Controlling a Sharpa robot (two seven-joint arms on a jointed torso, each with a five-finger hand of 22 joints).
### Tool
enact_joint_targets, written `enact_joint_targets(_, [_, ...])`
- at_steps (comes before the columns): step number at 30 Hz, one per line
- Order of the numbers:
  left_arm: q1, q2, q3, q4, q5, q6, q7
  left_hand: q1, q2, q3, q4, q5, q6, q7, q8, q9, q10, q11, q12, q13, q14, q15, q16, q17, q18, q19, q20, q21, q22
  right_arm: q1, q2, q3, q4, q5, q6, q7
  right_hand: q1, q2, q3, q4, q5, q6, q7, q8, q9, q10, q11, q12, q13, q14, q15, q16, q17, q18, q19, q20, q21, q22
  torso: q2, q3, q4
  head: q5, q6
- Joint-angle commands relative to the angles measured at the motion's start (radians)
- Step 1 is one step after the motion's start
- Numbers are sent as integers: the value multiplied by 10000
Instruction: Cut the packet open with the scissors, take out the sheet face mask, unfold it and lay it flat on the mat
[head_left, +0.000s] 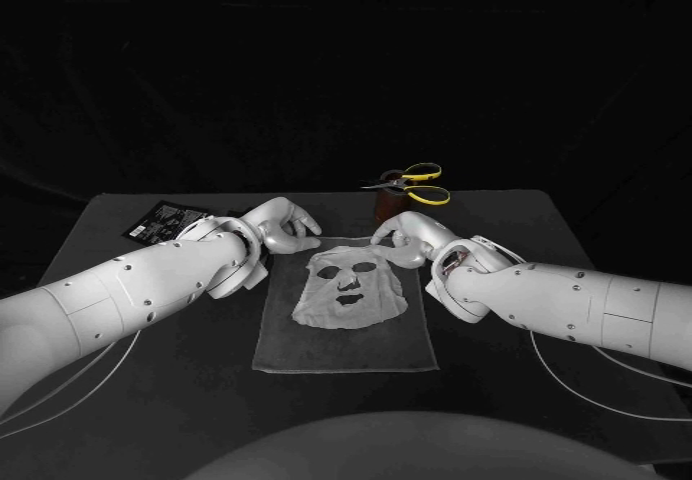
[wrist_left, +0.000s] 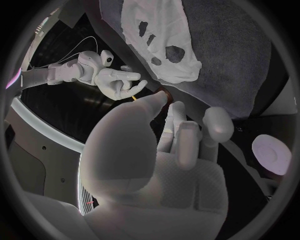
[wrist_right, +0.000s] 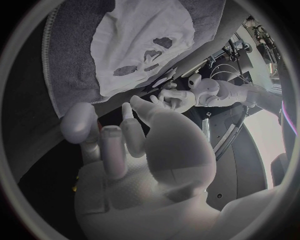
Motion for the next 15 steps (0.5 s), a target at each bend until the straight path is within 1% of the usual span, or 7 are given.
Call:
enact_joint_targets(1, [24,275,5,-308,-583,356,-832,-157,-5,-288,77,18,225,-93,180,83,227,-78,220,85,219,-68,142,343,21,258,-58,244,229,53,294,8,-333,-764,637,-222,-76,-168,-28,-94,-1,30,67,-103,-41,50,30,67,540,769,30,47,1465,46,43,-4,26,1223,20,-8,3,24,0])
enact_joint_targets(5, [19,644,0,-724,-788,441,-1050,-126,15,-507,94,18,365,-172,309,140,413,-160,515,229,389,-144,248,666,-39,470,-128,453,442,108,744,9,-840,-984,874,-382,-132,-245,-48,-118,-3,-37,104,-204,-88,48,61,68,539,768,54,51,1469,45,38,10,17,1223,34,-16,-9,33,0])
enact_joint_targets(7, [16,742,-1,-833,-831,472,-1074,-97,23,-576,91,19,384,-192,333,151,459,-179,629,293,442,-166,281,771,-63,546,-152,531,525,121,875,9,-995,-1032,953,-416,-143,-267,-51,-130,-2,-66,119,-243,-106,45,73,66,536,769,64,53,1472,42,41,16,29,1226,31,-19,-11,40,0])
enact_joint_targets(8, [13,828,-2,-927,-864,497,-1086,-70,31,-645,87,19,431,-216,371,167,701,-204,863,677,499,-188,318,889,-88,627,-174,617,616,131,999,9,-1146,-1068,1035,-442,-153,-279,-55,-134,-3,-74,125,-259,-114,45,79,67,537,769,68,54,1473,41,41,19,30,1226,31,-22,-12,45,0])
enact_joint_targets(10, [11,930,-12,-1031,-898,538,-1094,-45,43,-739,93,19,508,-249,427,190,1001,-239,1141,1162,562,-218,357,1021,-120,727,-204,724,730,141,1152,9,-1334,-1110,1108,-467,-196,-321,-82,-134,-4,-88,141,-296,-131,45,95,71,539,769,82,56,1476,42,36,28,18,1224,29,-23,-6,36,0])
enact_joint_targets(13, [7,1062,-37,-1144,-939,610,-1087,-32,35,-824,99,20,576,-280,473,209,1187,-263,1315,1467,612,-242,389,1128,-142,794,-226,799,810,150,1348,9,-1575,-1165,1191,-489,-220,-348,-99,-139,-4,-115,156,-337,-149,37,108,62,530,766,93,51,1465,40,36,36,21,1224,27,-16,13,38,0])
enact_joint_targets(15, [2,1132,-48,-1194,-956,638,-1081,-33,24,-889,108,19,630,-300,509,223,1316,-287,1429,1684,634,-260,403,1176,-151,822,-241,830,843,154,1452,9,-1693,-1188,1251,-496,-220,-349,-99,-139,-4,-116,156,-338,-149,38,108,63,531,766,93,51,1466,40,36,37,22,1225,24,-8,6,71,0])
